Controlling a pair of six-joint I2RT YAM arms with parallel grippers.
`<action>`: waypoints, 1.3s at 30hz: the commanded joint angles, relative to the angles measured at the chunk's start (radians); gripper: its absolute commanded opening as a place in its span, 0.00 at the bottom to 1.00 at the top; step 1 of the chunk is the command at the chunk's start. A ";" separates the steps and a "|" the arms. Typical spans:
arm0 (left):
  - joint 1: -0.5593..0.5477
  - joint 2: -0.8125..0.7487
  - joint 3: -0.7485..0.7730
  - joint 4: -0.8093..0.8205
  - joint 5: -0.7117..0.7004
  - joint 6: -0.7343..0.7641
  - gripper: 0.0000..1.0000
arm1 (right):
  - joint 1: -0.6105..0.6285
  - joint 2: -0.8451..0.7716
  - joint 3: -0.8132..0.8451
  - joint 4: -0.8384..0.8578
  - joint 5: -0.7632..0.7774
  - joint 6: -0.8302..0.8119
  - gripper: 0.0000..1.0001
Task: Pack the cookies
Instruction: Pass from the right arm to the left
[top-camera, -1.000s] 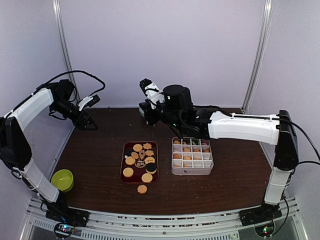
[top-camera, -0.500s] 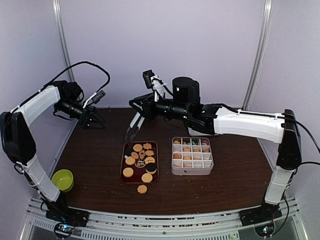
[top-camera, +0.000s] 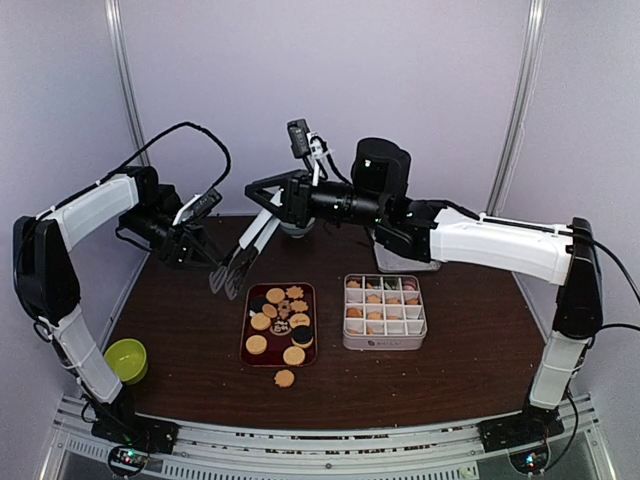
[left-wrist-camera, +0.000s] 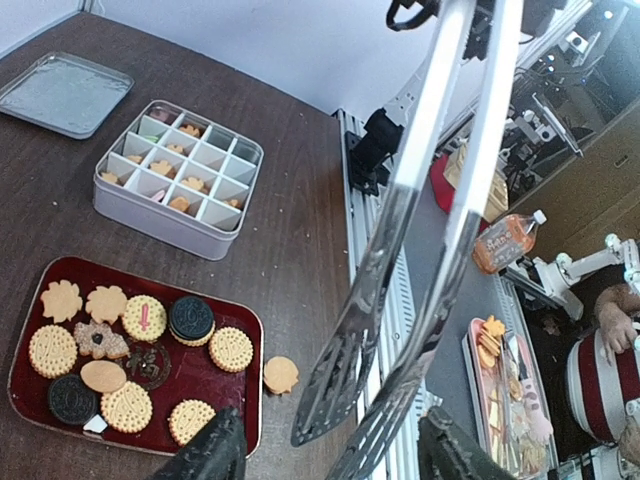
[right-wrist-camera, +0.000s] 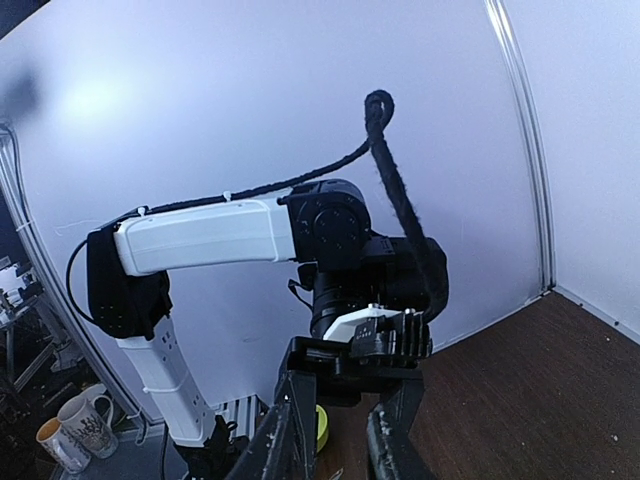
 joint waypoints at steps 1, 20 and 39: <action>-0.007 -0.004 -0.009 -0.043 0.043 0.039 0.56 | -0.019 0.007 0.044 0.077 -0.047 0.022 0.00; -0.081 0.013 0.036 -0.044 0.016 -0.011 0.00 | -0.055 0.020 0.034 0.117 -0.063 0.054 0.45; -0.082 0.049 0.146 -0.043 0.000 -0.045 0.00 | -0.148 -0.054 -0.284 0.374 -0.057 0.361 0.85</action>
